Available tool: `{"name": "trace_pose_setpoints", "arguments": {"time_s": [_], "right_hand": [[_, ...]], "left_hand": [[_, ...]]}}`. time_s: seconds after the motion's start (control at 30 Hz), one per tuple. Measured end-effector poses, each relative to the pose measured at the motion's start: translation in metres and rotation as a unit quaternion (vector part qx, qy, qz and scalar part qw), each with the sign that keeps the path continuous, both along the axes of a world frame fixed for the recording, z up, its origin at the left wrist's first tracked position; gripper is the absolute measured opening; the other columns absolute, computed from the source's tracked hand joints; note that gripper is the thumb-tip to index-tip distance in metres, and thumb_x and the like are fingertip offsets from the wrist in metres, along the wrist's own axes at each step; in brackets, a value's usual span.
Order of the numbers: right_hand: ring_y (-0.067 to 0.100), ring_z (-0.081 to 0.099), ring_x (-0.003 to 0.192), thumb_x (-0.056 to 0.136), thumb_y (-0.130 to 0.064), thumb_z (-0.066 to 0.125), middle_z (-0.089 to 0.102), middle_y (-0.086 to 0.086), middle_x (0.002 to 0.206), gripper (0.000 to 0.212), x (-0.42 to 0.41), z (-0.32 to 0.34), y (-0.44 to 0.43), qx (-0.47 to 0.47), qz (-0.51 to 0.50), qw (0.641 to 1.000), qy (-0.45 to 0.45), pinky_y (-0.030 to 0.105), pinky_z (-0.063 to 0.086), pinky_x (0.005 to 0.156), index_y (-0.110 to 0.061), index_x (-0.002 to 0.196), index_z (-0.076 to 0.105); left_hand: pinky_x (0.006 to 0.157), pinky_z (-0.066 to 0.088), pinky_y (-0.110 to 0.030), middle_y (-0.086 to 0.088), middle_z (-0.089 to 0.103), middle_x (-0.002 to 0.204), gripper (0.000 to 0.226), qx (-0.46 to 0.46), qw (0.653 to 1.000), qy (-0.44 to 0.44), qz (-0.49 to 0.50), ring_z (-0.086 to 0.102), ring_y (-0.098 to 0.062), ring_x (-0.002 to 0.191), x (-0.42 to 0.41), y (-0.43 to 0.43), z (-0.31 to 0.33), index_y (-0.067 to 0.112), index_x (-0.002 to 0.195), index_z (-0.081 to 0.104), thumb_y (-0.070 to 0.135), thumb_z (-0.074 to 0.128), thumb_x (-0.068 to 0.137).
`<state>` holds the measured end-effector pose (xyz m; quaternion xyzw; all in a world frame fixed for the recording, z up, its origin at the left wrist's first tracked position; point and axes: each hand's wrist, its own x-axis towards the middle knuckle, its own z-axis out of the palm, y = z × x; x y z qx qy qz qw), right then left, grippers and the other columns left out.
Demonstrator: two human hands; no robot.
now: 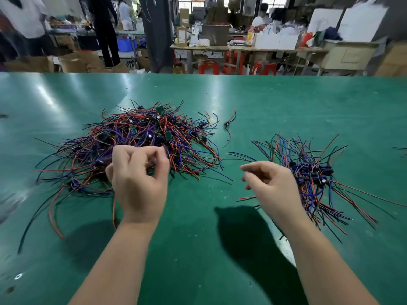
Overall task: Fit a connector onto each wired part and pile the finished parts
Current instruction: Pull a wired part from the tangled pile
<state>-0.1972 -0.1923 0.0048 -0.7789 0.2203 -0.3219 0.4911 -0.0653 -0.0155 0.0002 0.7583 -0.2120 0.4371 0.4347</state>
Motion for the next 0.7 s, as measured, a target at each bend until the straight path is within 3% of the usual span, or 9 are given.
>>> {"name": "trace_pose_setpoints", "arguments": {"time_s": [0.07,0.17,0.23,0.33,0.43,0.57,0.63,0.7], "right_hand": [[0.018,0.061,0.063,0.081,0.005,0.066,0.069,-0.001,0.080,0.041,0.002,-0.001,0.009,0.055,0.116,0.992,-0.007,0.030,0.052,0.065,-0.033,0.098,0.068],[0.016,0.060,0.077,0.077,0.012,0.067,0.062,0.009,0.104,0.066,0.006,-0.006,0.015,0.095,0.250,0.964,-0.006,0.026,0.050,0.076,-0.031,0.126,0.055],[0.012,0.063,0.083,0.069,0.012,0.063,0.067,0.011,0.103,0.058,0.007,-0.007,0.013,0.067,0.223,0.972,-0.007,0.023,0.052,0.079,-0.020,0.117,0.063],[0.016,0.064,0.073,0.072,-0.003,0.072,0.072,0.009,0.081,0.021,0.008,-0.006,0.012,0.136,0.149,0.977,-0.062,0.027,0.053,0.071,-0.015,0.090,0.072],[0.014,0.064,0.060,0.081,0.001,0.066,0.071,0.006,0.070,0.014,0.008,-0.003,0.002,0.257,0.099,0.952,-0.135,0.020,0.048,0.058,-0.009,0.089,0.067],[0.011,0.063,0.054,0.066,-0.009,0.068,0.069,0.003,0.066,0.024,0.002,0.007,-0.008,0.384,0.100,0.899,-0.184,0.016,0.045,0.050,-0.012,0.090,0.062],[0.009,0.060,0.051,0.065,-0.011,0.068,0.068,0.003,0.065,0.022,0.001,0.010,-0.008,0.413,0.101,0.886,-0.186,0.016,0.046,0.049,-0.014,0.086,0.064],[0.008,0.059,0.049,0.065,-0.011,0.067,0.066,0.001,0.061,0.009,0.001,0.012,-0.006,0.436,0.095,0.877,-0.181,0.016,0.046,0.048,-0.016,0.072,0.068]], "left_hand": [[0.074,0.031,-0.030,-0.002,0.055,0.079,0.016,0.021,0.992,-0.082,-0.096,0.044,-0.011,0.077,-0.023,-0.013,-0.001,0.017,0.083,0.068,0.027,0.059,0.092],[0.071,0.044,-0.035,0.004,0.059,0.086,0.013,0.063,0.952,-0.097,-0.283,0.053,-0.013,0.078,-0.058,-0.032,-0.008,0.016,0.092,0.067,0.025,0.058,0.094],[0.073,0.050,-0.037,-0.001,0.064,0.089,0.013,0.074,0.925,-0.070,-0.365,0.059,-0.016,0.082,-0.071,-0.039,-0.012,0.014,0.097,0.065,0.024,0.057,0.095],[0.082,0.050,-0.035,0.000,0.063,0.098,0.026,0.069,0.894,-0.022,-0.442,0.061,-0.018,0.093,-0.073,-0.038,-0.012,0.015,0.110,0.060,0.035,0.049,0.097],[0.090,0.042,-0.031,0.002,0.058,0.105,0.042,0.020,0.905,0.040,-0.423,0.057,-0.016,0.101,-0.065,-0.032,-0.008,0.016,0.120,0.055,0.045,0.034,0.099],[0.090,0.044,-0.029,0.005,0.061,0.104,0.022,-0.100,0.924,0.173,-0.326,0.059,-0.015,0.100,-0.048,-0.027,-0.001,0.031,0.114,0.053,0.033,0.041,0.096],[0.083,0.046,-0.019,0.010,0.065,0.096,0.017,-0.084,0.920,0.255,-0.286,0.061,-0.005,0.091,-0.038,-0.026,0.000,0.035,0.104,0.058,0.027,0.048,0.092],[0.075,0.050,-0.020,0.008,0.071,0.083,0.016,-0.060,0.887,0.346,-0.298,0.066,-0.006,0.079,-0.032,-0.026,0.001,0.029,0.090,0.067,0.018,0.055,0.093]]}}
